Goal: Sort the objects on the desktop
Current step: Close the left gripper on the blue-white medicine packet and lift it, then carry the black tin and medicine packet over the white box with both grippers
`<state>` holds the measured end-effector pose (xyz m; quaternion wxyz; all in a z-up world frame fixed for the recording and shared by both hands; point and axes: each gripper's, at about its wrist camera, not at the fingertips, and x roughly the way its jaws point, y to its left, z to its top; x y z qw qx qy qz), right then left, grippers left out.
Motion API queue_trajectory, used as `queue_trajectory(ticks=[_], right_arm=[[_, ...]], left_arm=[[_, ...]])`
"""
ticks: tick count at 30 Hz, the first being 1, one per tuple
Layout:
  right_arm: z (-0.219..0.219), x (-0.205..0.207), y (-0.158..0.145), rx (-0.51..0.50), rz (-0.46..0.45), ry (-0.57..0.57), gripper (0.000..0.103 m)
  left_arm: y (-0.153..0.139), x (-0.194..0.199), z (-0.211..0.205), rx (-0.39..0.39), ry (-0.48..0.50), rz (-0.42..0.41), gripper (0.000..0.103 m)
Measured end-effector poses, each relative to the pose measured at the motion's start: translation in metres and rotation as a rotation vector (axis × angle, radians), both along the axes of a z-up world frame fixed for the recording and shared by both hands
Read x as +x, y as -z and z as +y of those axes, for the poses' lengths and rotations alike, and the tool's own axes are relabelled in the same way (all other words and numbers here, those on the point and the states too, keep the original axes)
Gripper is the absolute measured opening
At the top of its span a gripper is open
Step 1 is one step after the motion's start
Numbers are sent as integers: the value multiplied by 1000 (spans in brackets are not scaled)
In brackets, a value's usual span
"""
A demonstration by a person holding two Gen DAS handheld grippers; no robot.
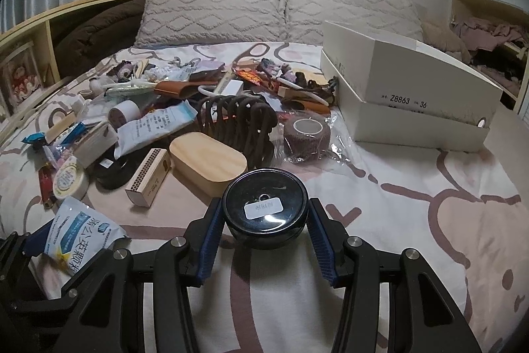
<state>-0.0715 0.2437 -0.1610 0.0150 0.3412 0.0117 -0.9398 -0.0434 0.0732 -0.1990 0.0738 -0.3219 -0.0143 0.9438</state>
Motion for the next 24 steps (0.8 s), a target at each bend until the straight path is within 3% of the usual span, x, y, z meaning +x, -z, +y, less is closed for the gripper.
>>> queue_trajectory(ticks=[12, 24], right_arm=[[2, 6, -13, -33, 43, -11, 51], [16, 16, -42, -92, 116, -3, 51]], left_arm=[[-17, 4, -2, -12, -24, 72, 82], [-44, 1, 3, 36, -26, 102, 81]])
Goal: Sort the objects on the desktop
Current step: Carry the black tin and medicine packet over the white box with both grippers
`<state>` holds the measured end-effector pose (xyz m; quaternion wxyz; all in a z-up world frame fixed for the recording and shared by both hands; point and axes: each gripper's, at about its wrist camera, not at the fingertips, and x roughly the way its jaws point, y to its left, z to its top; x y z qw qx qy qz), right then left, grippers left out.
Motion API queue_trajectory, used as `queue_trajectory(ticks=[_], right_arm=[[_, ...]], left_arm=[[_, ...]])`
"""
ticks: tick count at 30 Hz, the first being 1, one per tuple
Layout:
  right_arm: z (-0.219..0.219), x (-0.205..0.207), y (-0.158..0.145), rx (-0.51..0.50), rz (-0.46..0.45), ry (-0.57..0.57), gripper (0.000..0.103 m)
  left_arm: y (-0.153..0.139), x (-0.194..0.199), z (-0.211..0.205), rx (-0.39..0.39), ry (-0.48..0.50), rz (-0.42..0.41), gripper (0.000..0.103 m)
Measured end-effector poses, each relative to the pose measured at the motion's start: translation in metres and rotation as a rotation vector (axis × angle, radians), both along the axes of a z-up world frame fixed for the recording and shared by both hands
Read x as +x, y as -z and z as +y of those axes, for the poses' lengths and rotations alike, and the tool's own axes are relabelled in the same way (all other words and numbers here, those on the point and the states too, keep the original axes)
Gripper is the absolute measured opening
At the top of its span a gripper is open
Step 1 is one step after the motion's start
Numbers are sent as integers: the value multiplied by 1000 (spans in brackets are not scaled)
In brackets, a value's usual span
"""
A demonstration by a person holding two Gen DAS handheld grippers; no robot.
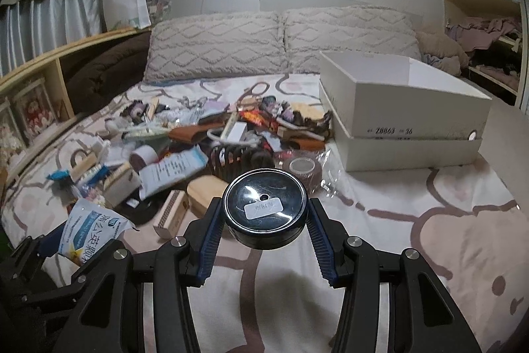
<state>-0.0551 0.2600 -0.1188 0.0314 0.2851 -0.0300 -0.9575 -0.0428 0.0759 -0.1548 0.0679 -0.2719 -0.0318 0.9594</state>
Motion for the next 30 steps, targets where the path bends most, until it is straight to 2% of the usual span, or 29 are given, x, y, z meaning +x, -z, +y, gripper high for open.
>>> queue_trajectory(ticks=[7, 9, 18, 22, 30], right_arm=[[14, 2, -23, -13, 56, 14, 51], [19, 2, -33, -17, 84, 19, 51], [33, -6, -79, 31, 214, 63, 51], [40, -14, -94, 65, 227, 90, 51], [64, -30, -119, 57, 258, 147, 51]], left_arm=[[-33, -5, 6, 28, 11, 61, 82], [-43, -7, 6, 61, 17, 69, 81], [-82, -20, 17, 125, 51, 120, 82], [-93, -35, 28, 136, 74, 124, 82], [-113, -69, 46, 163, 90, 148, 82]])
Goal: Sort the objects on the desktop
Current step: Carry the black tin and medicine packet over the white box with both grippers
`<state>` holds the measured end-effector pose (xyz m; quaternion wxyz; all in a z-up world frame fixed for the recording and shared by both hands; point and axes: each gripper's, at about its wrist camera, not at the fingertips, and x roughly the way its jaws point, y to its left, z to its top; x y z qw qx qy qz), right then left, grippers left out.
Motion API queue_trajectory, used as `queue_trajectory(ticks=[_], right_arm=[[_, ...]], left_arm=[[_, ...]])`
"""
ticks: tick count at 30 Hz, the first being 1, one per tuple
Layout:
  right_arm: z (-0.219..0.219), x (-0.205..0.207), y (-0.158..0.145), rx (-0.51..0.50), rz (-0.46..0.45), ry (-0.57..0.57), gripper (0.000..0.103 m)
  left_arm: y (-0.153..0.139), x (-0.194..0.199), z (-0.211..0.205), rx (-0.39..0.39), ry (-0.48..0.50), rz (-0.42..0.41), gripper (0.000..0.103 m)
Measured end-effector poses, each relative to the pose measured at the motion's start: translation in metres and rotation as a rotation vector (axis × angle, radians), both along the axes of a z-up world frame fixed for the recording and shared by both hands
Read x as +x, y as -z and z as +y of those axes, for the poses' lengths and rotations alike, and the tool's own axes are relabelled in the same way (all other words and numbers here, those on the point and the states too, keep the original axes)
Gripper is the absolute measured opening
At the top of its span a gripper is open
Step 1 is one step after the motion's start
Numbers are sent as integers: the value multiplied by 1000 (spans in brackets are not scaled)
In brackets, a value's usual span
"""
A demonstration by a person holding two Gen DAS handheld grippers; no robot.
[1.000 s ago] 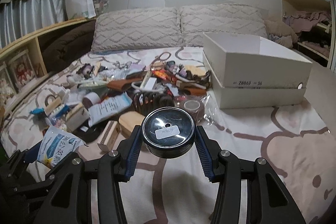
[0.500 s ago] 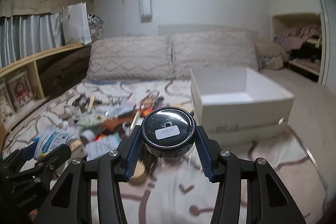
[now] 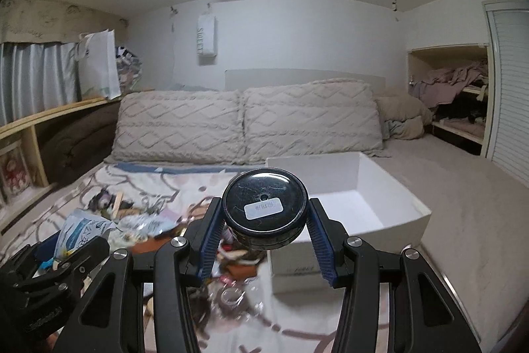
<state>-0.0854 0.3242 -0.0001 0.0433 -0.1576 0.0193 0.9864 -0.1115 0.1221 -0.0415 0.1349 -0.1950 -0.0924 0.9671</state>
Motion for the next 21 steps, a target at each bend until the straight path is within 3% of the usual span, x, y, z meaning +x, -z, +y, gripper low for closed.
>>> queue_trajectory(ticks=[17, 21], right_arm=[[42, -77, 7, -18, -113, 41, 51], [60, -102, 9, -30, -151, 74, 51]], left_arm=[[-18, -70, 55, -32, 65, 14, 82], [-19, -89, 70, -30, 97, -15, 82]])
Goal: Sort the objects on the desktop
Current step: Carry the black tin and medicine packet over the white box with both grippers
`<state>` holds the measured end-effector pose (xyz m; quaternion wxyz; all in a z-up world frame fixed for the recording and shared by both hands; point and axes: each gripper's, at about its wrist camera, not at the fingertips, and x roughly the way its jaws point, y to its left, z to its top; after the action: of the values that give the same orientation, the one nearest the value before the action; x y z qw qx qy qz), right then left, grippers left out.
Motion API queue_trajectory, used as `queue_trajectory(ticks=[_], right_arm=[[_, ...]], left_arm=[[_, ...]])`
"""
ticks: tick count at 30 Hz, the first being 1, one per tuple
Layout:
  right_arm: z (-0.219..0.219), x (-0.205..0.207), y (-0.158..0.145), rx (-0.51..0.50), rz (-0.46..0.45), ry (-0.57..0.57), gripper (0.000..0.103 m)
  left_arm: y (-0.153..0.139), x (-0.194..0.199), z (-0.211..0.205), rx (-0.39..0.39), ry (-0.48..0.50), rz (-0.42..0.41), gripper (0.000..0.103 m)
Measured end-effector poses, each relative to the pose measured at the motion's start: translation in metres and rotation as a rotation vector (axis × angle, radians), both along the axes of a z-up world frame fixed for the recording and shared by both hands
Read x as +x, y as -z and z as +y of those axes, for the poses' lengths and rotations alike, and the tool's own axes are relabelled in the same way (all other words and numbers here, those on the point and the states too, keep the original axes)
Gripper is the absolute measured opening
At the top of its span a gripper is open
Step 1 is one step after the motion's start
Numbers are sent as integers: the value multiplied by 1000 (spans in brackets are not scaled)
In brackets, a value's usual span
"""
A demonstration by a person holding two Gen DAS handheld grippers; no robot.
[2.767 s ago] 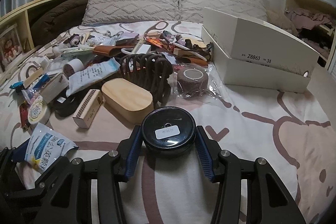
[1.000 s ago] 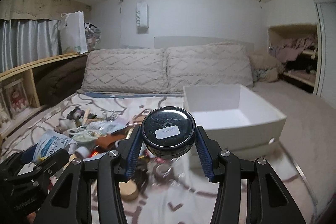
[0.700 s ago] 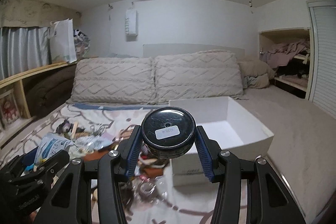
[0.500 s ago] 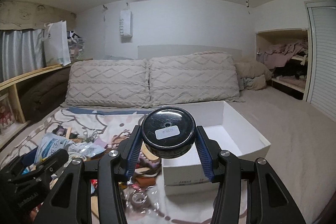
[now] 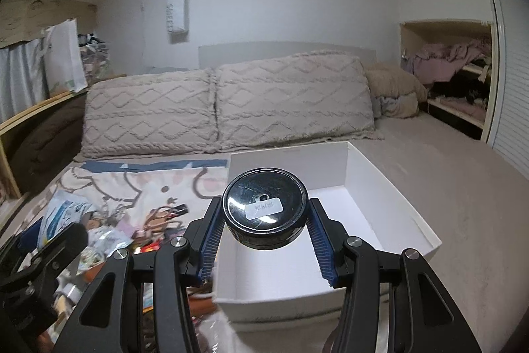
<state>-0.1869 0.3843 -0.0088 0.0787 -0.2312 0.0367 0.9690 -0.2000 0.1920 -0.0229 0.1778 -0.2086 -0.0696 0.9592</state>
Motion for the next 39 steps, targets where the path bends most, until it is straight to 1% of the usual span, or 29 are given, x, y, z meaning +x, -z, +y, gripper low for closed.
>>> queue_trajectory(ticks=[8, 11, 16, 21, 26, 31, 35, 39], right_arm=[[34, -36, 5, -52, -40, 45, 51], [46, -47, 10, -74, -53, 58, 51], [63, -64, 26, -81, -120, 74, 51], [77, -71, 44, -99, -180, 93, 51], [92, -73, 50, -130, -202, 104, 51], [101, -75, 56, -140, -221, 122, 51], [101, -76, 63, -88, -260, 126, 51], [105, -73, 65, -94, -276, 109, 51]], left_arm=[[-6, -25, 26, -21, 28, -13, 82], [-7, -36, 37, -20, 50, -34, 82], [-12, -51, 61, -55, 84, -43, 82], [-17, -63, 85, -70, 114, -46, 82], [-21, -76, 105, -69, 138, -78, 82], [-23, -89, 120, -100, 146, -95, 82], [-19, -101, 129, -117, 163, -122, 82], [-13, -114, 139, -112, 184, -177, 82]])
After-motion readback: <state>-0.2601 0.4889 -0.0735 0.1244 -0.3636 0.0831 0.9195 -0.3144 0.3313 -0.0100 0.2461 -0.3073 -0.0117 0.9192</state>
